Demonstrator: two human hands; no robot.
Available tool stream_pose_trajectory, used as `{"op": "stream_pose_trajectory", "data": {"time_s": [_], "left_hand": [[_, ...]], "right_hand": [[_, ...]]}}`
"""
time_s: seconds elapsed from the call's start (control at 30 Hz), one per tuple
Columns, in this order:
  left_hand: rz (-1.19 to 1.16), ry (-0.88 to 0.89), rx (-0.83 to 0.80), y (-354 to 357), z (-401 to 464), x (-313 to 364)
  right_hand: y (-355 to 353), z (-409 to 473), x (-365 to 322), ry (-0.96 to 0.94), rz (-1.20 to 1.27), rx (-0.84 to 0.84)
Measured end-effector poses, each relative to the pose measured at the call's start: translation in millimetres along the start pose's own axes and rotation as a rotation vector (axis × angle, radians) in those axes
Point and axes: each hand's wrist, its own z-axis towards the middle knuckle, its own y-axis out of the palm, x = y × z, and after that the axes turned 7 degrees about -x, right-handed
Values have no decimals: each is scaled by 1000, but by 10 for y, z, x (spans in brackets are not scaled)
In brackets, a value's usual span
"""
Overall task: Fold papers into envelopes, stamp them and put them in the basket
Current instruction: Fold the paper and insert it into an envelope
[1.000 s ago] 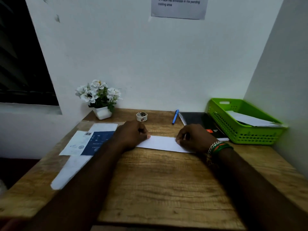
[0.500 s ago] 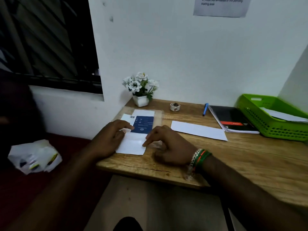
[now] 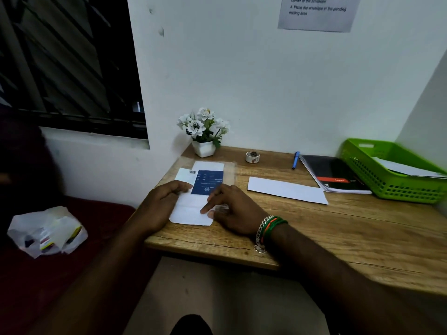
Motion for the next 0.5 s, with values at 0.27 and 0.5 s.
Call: {"op": "stream_pose_trajectory", "data": {"time_s": [0.27,0.5], "left_hand": [[39,37,8,9,-16,-18],[309,129,-46,28,-23,15]], "right_hand": [[-91,65,-18,-17,-47,74],[-108,46,-41,-56,-111,132]]}}
